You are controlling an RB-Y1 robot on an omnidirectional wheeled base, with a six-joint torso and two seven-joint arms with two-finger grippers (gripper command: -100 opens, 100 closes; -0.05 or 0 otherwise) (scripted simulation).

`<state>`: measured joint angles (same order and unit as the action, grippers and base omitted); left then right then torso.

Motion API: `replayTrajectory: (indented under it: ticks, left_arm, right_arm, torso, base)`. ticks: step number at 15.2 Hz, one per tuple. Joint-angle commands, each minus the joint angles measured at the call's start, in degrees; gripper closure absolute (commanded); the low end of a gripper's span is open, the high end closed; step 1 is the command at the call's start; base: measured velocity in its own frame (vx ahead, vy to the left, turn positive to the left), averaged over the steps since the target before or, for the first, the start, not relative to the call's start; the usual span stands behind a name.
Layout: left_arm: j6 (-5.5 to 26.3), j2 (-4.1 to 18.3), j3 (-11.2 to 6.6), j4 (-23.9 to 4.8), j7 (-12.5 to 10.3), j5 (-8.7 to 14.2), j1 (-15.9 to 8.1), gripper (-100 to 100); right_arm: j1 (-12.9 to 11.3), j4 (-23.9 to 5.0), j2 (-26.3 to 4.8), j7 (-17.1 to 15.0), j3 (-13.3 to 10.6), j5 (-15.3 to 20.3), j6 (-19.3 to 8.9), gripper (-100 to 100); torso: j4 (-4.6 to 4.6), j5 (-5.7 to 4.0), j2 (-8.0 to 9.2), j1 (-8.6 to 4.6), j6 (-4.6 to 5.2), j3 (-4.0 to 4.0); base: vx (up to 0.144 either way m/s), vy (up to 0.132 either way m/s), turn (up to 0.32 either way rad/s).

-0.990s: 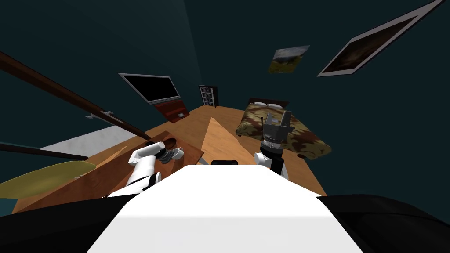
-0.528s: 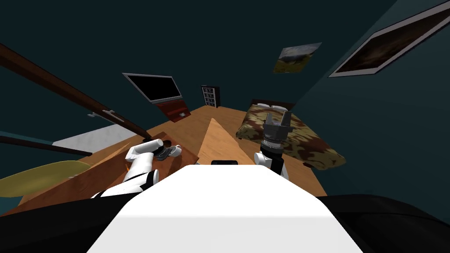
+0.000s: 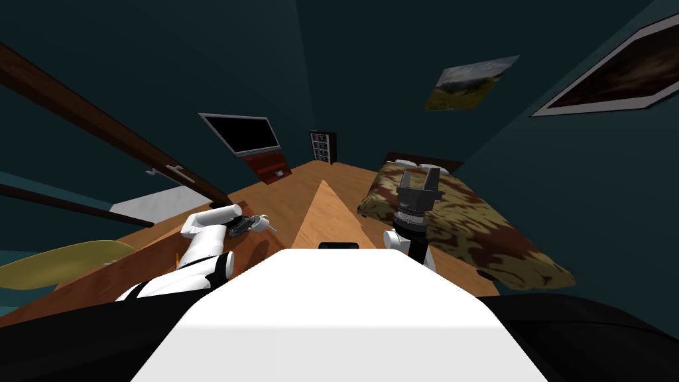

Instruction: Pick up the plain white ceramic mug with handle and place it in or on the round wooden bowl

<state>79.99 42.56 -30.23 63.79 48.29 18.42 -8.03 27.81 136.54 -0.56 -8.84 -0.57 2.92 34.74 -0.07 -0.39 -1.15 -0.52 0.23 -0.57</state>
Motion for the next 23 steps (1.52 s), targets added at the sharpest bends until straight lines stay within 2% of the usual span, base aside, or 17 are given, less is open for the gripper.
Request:
replayTrajectory:
  ticks: [1, 2, 3, 6, 7, 8, 11, 12, 13, 16, 19, 22, 23]
  left_arm:
    - [-0.5, 1.1, 0.54, -0.9, 2.1, -0.3, -1.0, 100]
    - [-0.9, 2.3, 1.03, -1.5, 3.8, -0.4, -1.7, 100]
    - [-0.9, 2.3, 1.03, -1.5, 4.3, -0.4, -1.7, 100]
    - [-1.6, 4.6, 2.0, -3.0, 8.0, -0.2, -3.2, 100]
    - [-1.6, 4.6, 2.0, -3.0, 8.8, -0.2, -3.2, 100]
    - [-1.9, 5.7, 2.46, -3.9, 10.3, 0.0, -3.8, 100]
    - [-2.1, 6.9, 2.9, -4.8, 13.5, 0.5, -4.4, 100]
    - [-2.2, 7.9, 3.33, -5.9, 15.0, 1.0, -5.0, 100]
    - [-2.2, 7.9, 3.33, -5.9, 15.8, 1.0, -5.0, 100]
    - [-2.4, 10.0, 4.12, -8.3, 19.5, 2.6, -6.0, 100]
    - [-2.4, 10.9, 4.49, -9.6, 22.6, 3.5, -6.5, 100]
    - [-2.3, 12.6, 5.13, -12.4, 26.3, 5.8, -7.2, 100]
    - [-2.3, 12.6, 5.13, -12.4, 26.8, 5.8, -7.2, 100]
  right_arm:
    - [0.0, 0.0, 0.0, 0.0, 0.0, 0.0, 0.0, 0]
    - [0.0, 0.0, 0.0, 0.0, 0.0, 0.0, 0.0, 0]
    - [0.0, 0.0, 0.0, 0.0, 0.0, 0.0, 0.0, 0]
    - [0.0, 0.0, 0.0, 0.0, 0.0, 0.0, 0.0, 0]
    - [0.0, 0.0, 0.0, 0.0, 0.0, 0.0, 0.0, 0]
    - [0.0, 0.0, 0.0, 0.0, 0.0, 0.0, 0.0, 0]
    - [0.0, 0.0, 0.0, 0.0, 0.0, 0.0, 0.0, 0]
    - [0.0, 0.0, 0.0, 0.0, 0.0, 0.0, 0.0, 0]
    - [0.0, 0.0, 0.0, 0.0, 0.0, 0.0, 0.0, 0]
    - [0.0, 0.0, 0.0, 0.0, 0.0, 0.0, 0.0, 0]
    - [0.0, 0.0, 0.0, 0.0, 0.0, 0.0, 0.0, 0]
    - [0.0, 0.0, 0.0, 0.0, 0.0, 0.0, 0.0, 0]
    - [0.0, 0.0, 0.0, 0.0, 0.0, 0.0, 0.0, 0]
  torso:
    - [0.0, 0.0, 0.0, 0.0, 0.0, 0.0]
    - [0.0, 0.01, 0.03, 0.06, 0.01, 0.01]
    - [-0.01, 0.0, 0.05, 0.0, -0.05, 0.02]
    - [0.02, -0.07, 0.2, -0.1, 0.0, 0.1]
    - [0.02, -0.09, 0.13, -0.03, -0.04, 0.07]
    - [-0.01, -0.06, 0.08, 0.04, -0.02, 0.03]
    - [-0.06, -0.07, -0.02, 0.05, -0.07, -0.04]
    - [-0.07, -0.05, 0.01, 0.16, -0.1, -0.03]
    - [-0.07, -0.05, 0.0, 0.25, -0.16, -0.04]
    - [-0.11, -0.01, 0.01, 0.31, -0.14, -0.05]
    - [-0.13, -0.01, 0.03, 0.45, -0.28, -0.05]
    - [-0.15, 0.04, 0.02, 0.64, -0.23, -0.07]
    - [-0.17, 0.02, -0.07, 0.64, -0.28, -0.12]
  base:
    - [0.224, -0.059, 0.138]
    - [0.223, -0.099, 0.198]
    - [0.196, -0.105, 0.178]
    - [0.204, -0.099, 0.179]
    - [0.238, -0.062, 0.177]
    - [0.275, -0.089, 0.181]
    - [0.232, -0.066, 0.197]
    - [0.239, -0.03, 0.258]
    - [0.217, -0.02, 0.21]
    - [0.228, -0.035, 0.212]
    - [0.207, -0.014, 0.254]
    - [0.231, 0.017, 0.23]
    - [0.226, 0.01, 0.211]
